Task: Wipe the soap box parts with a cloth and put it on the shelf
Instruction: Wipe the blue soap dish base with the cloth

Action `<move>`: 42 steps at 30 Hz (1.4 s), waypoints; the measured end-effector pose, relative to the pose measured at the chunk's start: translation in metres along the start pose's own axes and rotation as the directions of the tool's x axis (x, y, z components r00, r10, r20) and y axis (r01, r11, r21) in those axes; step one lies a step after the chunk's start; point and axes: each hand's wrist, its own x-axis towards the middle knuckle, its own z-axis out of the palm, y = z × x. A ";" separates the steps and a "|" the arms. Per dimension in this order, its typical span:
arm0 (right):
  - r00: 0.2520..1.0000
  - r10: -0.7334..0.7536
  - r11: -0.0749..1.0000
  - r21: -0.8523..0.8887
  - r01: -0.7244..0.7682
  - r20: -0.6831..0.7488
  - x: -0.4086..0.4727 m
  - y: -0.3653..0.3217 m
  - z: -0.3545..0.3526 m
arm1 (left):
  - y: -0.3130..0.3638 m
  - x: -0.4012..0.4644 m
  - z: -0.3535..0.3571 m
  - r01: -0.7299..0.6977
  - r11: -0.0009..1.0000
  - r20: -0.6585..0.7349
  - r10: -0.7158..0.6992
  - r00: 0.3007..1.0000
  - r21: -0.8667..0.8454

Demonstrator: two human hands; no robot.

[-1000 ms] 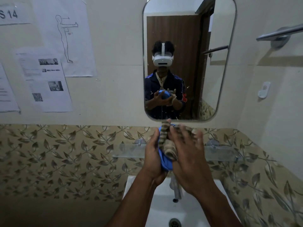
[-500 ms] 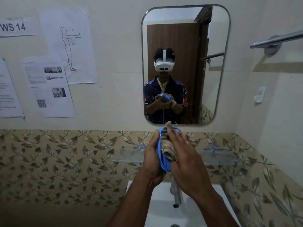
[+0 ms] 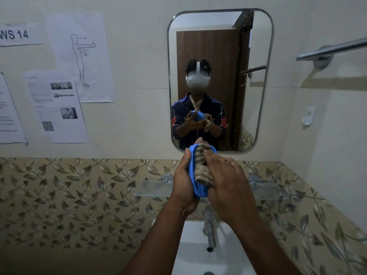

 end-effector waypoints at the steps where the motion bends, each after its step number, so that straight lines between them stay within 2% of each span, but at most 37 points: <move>1: 0.999 0.026 0.999 -0.023 -0.026 -0.027 -0.001 -0.004 -0.001 | 0.003 0.001 0.002 -0.017 1.000 -0.002 0.017 1.000 0.009; 3: 0.997 0.051 0.998 -0.040 -0.053 -0.056 -0.009 -0.011 0.002 | 0.007 0.004 0.005 -0.037 0.999 -0.021 0.037 0.999 -0.002; 5: 0.996 0.092 0.996 -0.012 -0.092 -0.023 -0.019 -0.017 0.003 | 0.006 0.006 0.004 -0.042 0.999 -0.022 0.041 0.999 -0.028; 9: 0.970 0.223 0.923 0.301 -0.241 0.091 -0.024 -0.023 -0.010 | 0.003 0.007 -0.005 -0.060 0.996 -0.059 0.057 0.997 -0.059; 13: 0.989 0.038 0.828 0.550 -0.110 0.141 -0.018 -0.026 -0.018 | 0.006 0.005 -0.009 -0.021 0.997 -0.040 0.018 0.999 -0.078; 15: 0.982 -0.076 0.867 0.498 -0.020 0.173 -0.016 -0.013 -0.017 | 0.008 0.006 -0.014 -0.045 0.996 -0.026 0.043 0.999 -0.076; 18: 0.989 -0.094 0.991 0.104 0.083 0.114 -0.008 0.005 -0.011 | 0.012 0.009 -0.016 -0.057 0.993 -0.027 0.054 0.998 -0.104; 20: 0.997 -0.028 0.999 -0.044 0.031 0.066 -0.004 0.002 -0.007 | 0.015 0.012 -0.014 -0.076 0.994 -0.025 0.074 0.997 -0.073; 22: 0.999 0.024 0.999 -0.034 -0.023 0.024 -0.009 -0.007 -0.001 | 0.018 0.012 -0.010 -0.094 0.995 -0.007 0.094 0.996 -0.032; 24: 0.998 0.069 0.982 0.178 -0.068 0.004 -0.014 -0.014 -0.002 | 0.016 0.012 -0.010 -0.090 0.995 -0.006 0.090 0.996 -0.039; 25: 0.996 0.087 0.938 0.335 -0.086 0.012 -0.015 -0.017 -0.004 | 0.014 0.012 -0.012 -0.095 0.994 -0.003 0.095 0.995 -0.049; 27: 0.989 0.118 0.785 0.602 -0.147 0.089 -0.014 -0.024 -0.009 | 0.012 0.010 -0.014 -0.091 0.993 -0.005 0.091 0.996 -0.072; 28: 0.987 0.111 0.730 0.665 -0.158 0.113 -0.012 -0.026 -0.011 | 0.012 0.009 -0.014 -0.085 0.993 -0.008 0.085 0.996 -0.077; 29: 0.991 0.082 0.728 0.673 -0.131 0.104 -0.011 -0.027 -0.012 | 0.012 0.009 -0.014 -0.089 0.993 -0.006 0.089 0.996 -0.074; 31: 0.998 -0.011 0.829 0.559 -0.027 0.064 -0.015 -0.022 -0.011 | 0.013 0.008 -0.015 -0.097 0.993 0.002 0.097 0.995 -0.068; 33: 0.997 -0.035 0.943 0.333 0.009 0.072 -0.021 -0.016 -0.008 | 0.014 0.008 -0.015 -0.098 0.992 -0.015 0.097 0.995 -0.084; 35: 0.998 0.024 0.986 0.163 -0.034 0.062 -0.021 -0.015 -0.009 | 0.012 0.008 -0.012 -0.113 0.989 -0.036 0.110 0.993 -0.092; 38: 0.991 0.131 0.991 -0.025 -0.130 0.038 -0.012 -0.022 -0.011 | 0.003 0.004 -0.004 -0.153 0.988 -0.017 0.152 0.988 -0.032; 40: 0.984 0.175 0.984 -0.046 -0.174 0.021 0.000 -0.028 -0.017 | -0.005 0.001 0.000 -0.124 0.992 0.008 0.124 0.992 0.007; 42: 0.971 0.228 0.971 0.054 -0.232 0.078 0.005 -0.029 -0.019 | -0.010 -0.001 0.000 -0.107 0.994 0.010 0.107 0.994 0.018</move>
